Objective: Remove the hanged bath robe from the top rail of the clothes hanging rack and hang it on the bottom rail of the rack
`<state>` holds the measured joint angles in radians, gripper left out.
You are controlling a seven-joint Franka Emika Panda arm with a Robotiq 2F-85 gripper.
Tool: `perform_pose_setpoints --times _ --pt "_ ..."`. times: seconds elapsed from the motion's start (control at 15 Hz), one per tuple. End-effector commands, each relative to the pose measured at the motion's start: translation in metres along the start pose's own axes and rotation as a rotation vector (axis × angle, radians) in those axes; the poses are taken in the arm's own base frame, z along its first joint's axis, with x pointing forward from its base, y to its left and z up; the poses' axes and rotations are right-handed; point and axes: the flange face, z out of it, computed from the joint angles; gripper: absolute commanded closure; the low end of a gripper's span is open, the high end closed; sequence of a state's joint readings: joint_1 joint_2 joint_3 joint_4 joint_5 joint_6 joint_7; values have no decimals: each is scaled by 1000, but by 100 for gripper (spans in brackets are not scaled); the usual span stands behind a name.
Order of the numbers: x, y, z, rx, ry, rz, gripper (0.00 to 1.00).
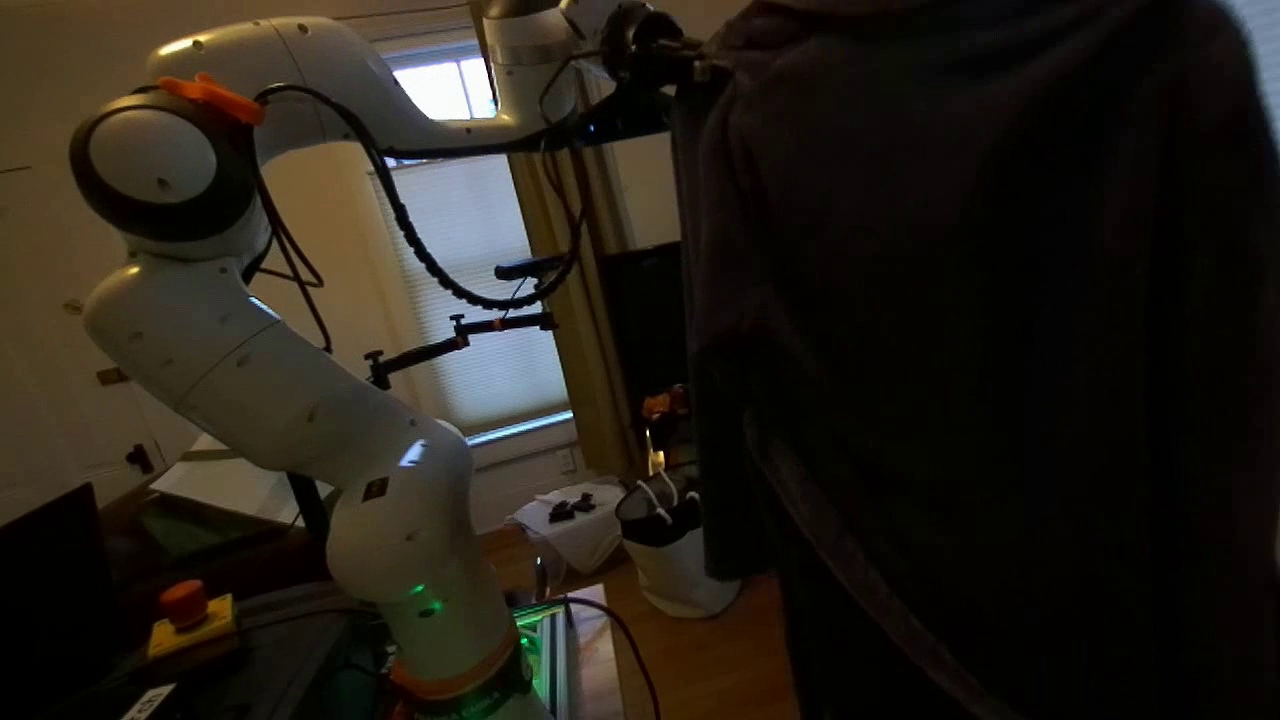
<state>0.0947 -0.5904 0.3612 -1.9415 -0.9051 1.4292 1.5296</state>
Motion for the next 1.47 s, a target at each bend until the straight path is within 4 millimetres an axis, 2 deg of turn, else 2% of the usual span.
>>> perform_pose_setpoints --times 0.0,0.27,0.4,0.6,0.8,0.93,1.07,1.13,1.27,1.4 --pt "-33 42 2 -94 -133 -30 98" --pt "-83 47 27 -72 -403 -48 98" --pt "-101 41 51 -26 -469 -54 98" --pt "-125 49 113 -1 -572 -55 98" --pt "-150 70 187 -8 -678 -79 98" --pt "-154 88 232 -25 -702 -117 98" --pt "-146 96 263 -25 -710 -171 98" --pt "-159 82 252 -65 -730 -148 95" --pt "-153 91 270 -63 -743 -167 95" --pt "-152 92 272 -62 -743 -174 98"
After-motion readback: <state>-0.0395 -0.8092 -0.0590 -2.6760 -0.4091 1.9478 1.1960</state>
